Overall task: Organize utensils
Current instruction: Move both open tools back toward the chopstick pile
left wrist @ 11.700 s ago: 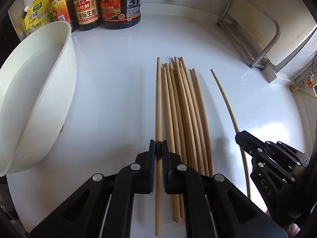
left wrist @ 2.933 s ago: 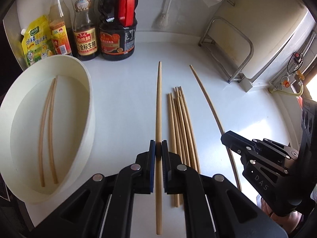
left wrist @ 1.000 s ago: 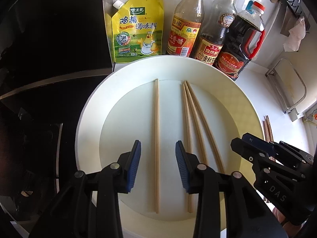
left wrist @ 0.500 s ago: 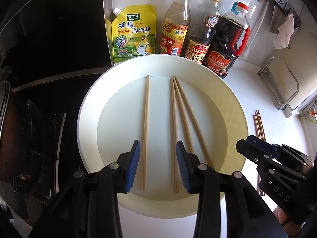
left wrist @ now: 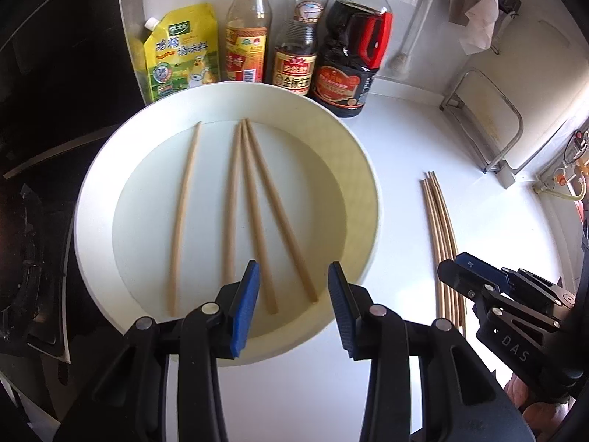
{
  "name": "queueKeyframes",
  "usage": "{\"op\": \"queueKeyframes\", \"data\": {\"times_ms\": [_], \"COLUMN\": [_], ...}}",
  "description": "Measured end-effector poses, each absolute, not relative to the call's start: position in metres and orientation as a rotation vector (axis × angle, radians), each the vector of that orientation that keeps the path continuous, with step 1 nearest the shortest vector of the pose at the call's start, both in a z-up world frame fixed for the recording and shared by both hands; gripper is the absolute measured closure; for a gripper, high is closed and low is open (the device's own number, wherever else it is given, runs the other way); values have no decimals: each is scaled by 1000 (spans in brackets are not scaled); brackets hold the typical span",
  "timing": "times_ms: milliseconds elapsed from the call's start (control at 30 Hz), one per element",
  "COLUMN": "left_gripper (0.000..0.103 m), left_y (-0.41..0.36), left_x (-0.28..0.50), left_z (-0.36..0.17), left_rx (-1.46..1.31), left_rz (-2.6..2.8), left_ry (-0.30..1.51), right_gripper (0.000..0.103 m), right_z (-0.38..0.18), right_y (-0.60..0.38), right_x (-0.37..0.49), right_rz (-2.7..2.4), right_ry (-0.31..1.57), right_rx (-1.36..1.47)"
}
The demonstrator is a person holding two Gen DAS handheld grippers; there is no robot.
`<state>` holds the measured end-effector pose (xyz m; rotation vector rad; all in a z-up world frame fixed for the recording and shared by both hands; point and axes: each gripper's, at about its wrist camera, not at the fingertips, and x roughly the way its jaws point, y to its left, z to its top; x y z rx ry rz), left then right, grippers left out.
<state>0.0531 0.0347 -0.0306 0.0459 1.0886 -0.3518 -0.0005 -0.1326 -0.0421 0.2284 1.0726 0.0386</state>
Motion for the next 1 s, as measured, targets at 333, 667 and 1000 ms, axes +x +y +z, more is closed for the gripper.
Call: {"op": "queueKeyframes", "data": {"times_ms": [333, 667, 1000], "left_gripper": [62, 60, 57], "left_y": [-35, -90, -116], "left_x": [30, 26, 29], "left_z": [-29, -46, -83], "left_rx": [97, 123, 131], "left_rz": [-464, -490, -460], "left_ry": [1078, 1097, 1147], "right_gripper": [75, 72, 71], "right_z": [-52, -73, -103], "right_y": [-206, -253, -263], "right_x": [-35, -47, -32], "right_rz": [-83, -135, -73], "right_ry": [1089, 1121, 1144], "right_rx": [260, 236, 209]}}
